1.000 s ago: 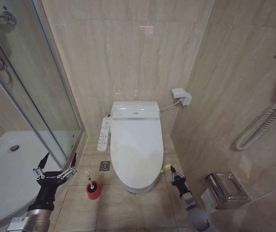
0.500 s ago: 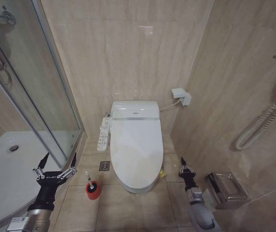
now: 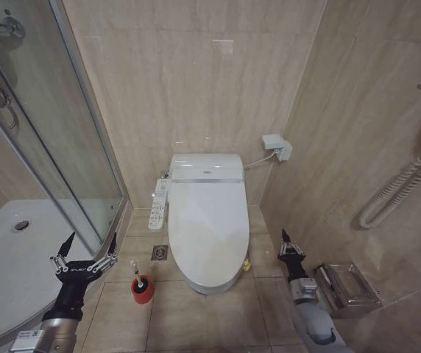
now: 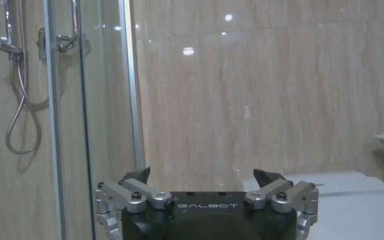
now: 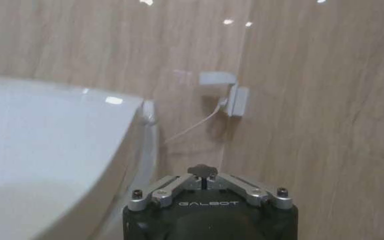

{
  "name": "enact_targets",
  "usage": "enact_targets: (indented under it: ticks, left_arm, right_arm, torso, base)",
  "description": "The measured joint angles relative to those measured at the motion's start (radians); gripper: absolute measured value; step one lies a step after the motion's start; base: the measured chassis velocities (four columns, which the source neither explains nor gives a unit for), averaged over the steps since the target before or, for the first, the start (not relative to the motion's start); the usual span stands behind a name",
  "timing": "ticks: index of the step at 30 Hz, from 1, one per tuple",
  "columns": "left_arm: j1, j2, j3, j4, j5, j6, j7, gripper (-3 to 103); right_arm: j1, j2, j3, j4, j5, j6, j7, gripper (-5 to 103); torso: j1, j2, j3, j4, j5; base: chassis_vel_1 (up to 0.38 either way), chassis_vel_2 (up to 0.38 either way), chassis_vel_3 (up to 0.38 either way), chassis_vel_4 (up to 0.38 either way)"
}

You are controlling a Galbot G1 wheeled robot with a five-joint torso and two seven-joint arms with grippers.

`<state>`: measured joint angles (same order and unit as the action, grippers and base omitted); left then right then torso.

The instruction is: Open the toilet lid, clean the toilet bowl with a toilet brush, close the toilet lid, and flush.

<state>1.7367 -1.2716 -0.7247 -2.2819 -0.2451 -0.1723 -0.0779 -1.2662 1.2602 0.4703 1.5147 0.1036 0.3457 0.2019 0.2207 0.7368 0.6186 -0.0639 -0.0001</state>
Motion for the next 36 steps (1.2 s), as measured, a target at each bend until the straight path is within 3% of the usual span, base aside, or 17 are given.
enact_targets:
  ticks: [6, 7, 13, 14, 20, 21, 27, 28, 35, 36]
  left_arm:
    - [0.000, 0.000, 0.000, 0.000, 0.000, 0.000, 0.000, 100]
    - [0.000, 0.000, 0.000, 0.000, 0.000, 0.000, 0.000, 100]
    - [0.000, 0.000, 0.000, 0.000, 0.000, 0.000, 0.000, 100]
    - [0.000, 0.000, 0.000, 0.000, 0.000, 0.000, 0.000, 100]
    - [0.000, 0.000, 0.000, 0.000, 0.000, 0.000, 0.000, 100]
    - [0.000, 0.000, 0.000, 0.000, 0.000, 0.000, 0.000, 100]
    - [0.000, 0.000, 0.000, 0.000, 0.000, 0.000, 0.000, 100]
    - [0.000, 0.000, 0.000, 0.000, 0.000, 0.000, 0.000, 100]
    - [0.000, 0.000, 0.000, 0.000, 0.000, 0.000, 0.000, 100]
    - [0.000, 0.000, 0.000, 0.000, 0.000, 0.000, 0.000, 100]
  right_arm:
    - [-0.014, -0.019, -0.042, -0.071, -0.079, 0.023, -0.007, 0]
    - [-0.014, -0.018, -0.047, -0.084, -0.088, 0.027, -0.007, 12]
    - [-0.026, -0.024, -0.079, -0.132, -0.133, 0.043, -0.016, 12]
    - [-0.031, -0.028, -0.086, -0.139, -0.143, 0.046, -0.018, 38]
    - [-0.043, -0.036, -0.107, -0.154, -0.173, 0.055, -0.017, 38]
    - [-0.047, -0.039, -0.114, -0.162, -0.182, 0.058, -0.017, 65]
    - [-0.044, -0.040, -0.129, -0.199, -0.210, 0.079, -0.017, 65]
    - [-0.040, -0.037, -0.133, -0.208, -0.217, 0.083, -0.017, 92]
    - [-0.018, -0.020, -0.150, -0.246, -0.235, 0.093, -0.016, 92]
    - [-0.014, -0.014, -0.160, -0.251, -0.237, 0.093, -0.011, 100]
  torso:
    - [0.000, 0.000, 0.000, -0.0001, 0.0000]
    - [0.000, 0.000, 0.000, -0.0001, 0.0001]
    - [0.000, 0.000, 0.000, 0.0000, 0.0001]
    - [0.000, 0.000, 0.000, -0.0001, 0.0001]
    - [0.000, 0.000, 0.000, 0.0000, 0.0001]
    - [0.000, 0.000, 0.000, 0.0000, 0.0000]
    - [0.000, 0.000, 0.000, -0.0001, 0.0000]
    - [0.000, 0.000, 0.000, 0.0000, 0.0001]
    - [0.000, 0.000, 0.000, 0.0001, 0.0000]
    - [0.000, 0.000, 0.000, 0.0001, 0.0001]
  base:
    - [0.000, 0.000, 0.000, 0.000]
    - [0.000, 0.000, 0.000, 0.000]
    - [0.000, 0.000, 0.000, 0.000]
    - [0.000, 0.000, 0.000, 0.000]
    - [0.000, 0.000, 0.000, 0.000]
    - [0.000, 0.000, 0.000, 0.000]
    - [0.000, 0.000, 0.000, 0.000]
    - [0.000, 0.000, 0.000, 0.000]
    - [0.000, 0.000, 0.000, 0.000]
    - [0.000, 0.000, 0.000, 0.000]
